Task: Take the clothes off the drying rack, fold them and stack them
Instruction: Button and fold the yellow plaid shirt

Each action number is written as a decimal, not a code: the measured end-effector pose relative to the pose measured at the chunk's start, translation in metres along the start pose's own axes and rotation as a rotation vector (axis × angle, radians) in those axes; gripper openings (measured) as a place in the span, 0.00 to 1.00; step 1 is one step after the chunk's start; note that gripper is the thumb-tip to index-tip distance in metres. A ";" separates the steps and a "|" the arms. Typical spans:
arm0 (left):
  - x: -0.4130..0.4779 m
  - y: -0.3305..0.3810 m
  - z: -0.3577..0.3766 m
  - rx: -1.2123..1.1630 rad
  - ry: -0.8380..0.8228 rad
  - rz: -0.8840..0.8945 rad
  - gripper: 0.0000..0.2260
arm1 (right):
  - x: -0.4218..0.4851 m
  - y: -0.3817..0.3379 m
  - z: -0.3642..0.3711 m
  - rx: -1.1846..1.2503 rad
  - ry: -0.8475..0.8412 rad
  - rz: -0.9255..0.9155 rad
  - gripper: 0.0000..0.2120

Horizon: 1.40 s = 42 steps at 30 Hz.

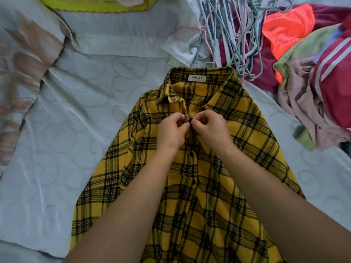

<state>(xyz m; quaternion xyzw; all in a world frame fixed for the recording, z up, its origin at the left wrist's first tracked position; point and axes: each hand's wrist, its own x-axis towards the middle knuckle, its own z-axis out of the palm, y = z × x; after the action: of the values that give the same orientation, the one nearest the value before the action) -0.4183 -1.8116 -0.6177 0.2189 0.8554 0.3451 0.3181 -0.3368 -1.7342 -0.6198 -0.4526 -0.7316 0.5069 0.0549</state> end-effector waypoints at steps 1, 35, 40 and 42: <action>0.000 0.001 -0.001 -0.028 -0.015 -0.020 0.06 | 0.000 0.000 0.000 -0.004 -0.002 0.003 0.01; 0.004 -0.023 -0.015 0.085 -0.156 0.379 0.02 | 0.001 0.004 -0.010 0.451 -0.241 0.492 0.04; 0.014 -0.033 -0.001 0.298 -0.196 0.129 0.08 | 0.011 0.019 0.005 -0.082 -0.042 0.227 0.15; 0.023 -0.023 0.005 0.205 -0.119 0.062 0.08 | 0.017 0.023 0.005 -0.241 0.052 0.095 0.16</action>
<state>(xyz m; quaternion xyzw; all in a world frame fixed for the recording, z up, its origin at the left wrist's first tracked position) -0.4349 -1.8115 -0.6463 0.2968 0.8587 0.2518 0.3334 -0.3356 -1.7237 -0.6468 -0.5030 -0.7632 0.4056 -0.0049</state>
